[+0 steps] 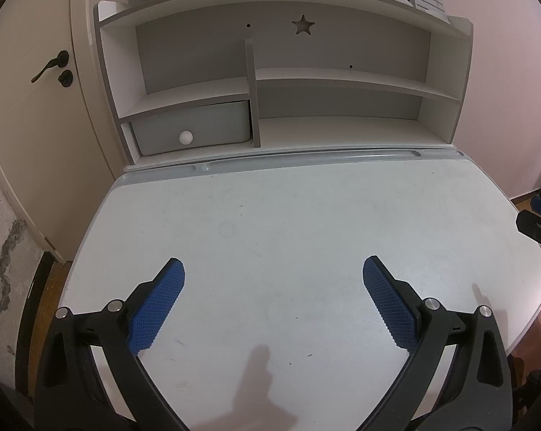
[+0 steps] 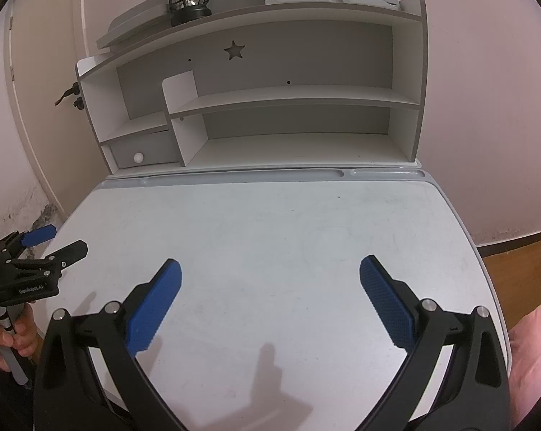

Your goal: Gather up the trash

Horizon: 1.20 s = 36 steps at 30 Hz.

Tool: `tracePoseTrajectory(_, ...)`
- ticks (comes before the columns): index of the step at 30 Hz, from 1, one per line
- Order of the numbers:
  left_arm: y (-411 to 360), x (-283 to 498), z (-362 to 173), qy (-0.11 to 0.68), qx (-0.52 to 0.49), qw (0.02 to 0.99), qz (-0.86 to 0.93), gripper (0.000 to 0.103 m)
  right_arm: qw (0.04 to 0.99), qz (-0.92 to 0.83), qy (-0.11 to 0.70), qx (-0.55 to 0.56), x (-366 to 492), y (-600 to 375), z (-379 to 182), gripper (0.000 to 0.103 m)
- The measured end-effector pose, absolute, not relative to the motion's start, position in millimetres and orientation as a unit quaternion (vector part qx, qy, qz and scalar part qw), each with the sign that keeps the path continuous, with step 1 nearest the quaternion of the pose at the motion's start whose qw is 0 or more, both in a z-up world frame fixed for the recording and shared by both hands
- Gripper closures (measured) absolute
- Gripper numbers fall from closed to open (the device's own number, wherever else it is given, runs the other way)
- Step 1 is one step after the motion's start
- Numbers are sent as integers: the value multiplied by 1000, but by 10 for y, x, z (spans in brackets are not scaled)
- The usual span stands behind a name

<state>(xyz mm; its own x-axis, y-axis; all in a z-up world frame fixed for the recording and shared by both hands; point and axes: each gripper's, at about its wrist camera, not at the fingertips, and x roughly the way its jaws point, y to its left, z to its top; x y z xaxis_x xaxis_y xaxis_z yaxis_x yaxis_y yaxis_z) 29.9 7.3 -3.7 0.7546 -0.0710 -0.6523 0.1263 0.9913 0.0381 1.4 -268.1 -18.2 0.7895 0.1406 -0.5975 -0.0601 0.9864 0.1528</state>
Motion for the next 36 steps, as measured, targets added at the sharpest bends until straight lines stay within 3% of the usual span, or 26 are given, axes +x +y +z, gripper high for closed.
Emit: tracePoseTrajectory(36, 91, 270, -23, 350, 39, 935, -47, 6, 944, 55, 321, 58, 11, -2694, -175, 7)
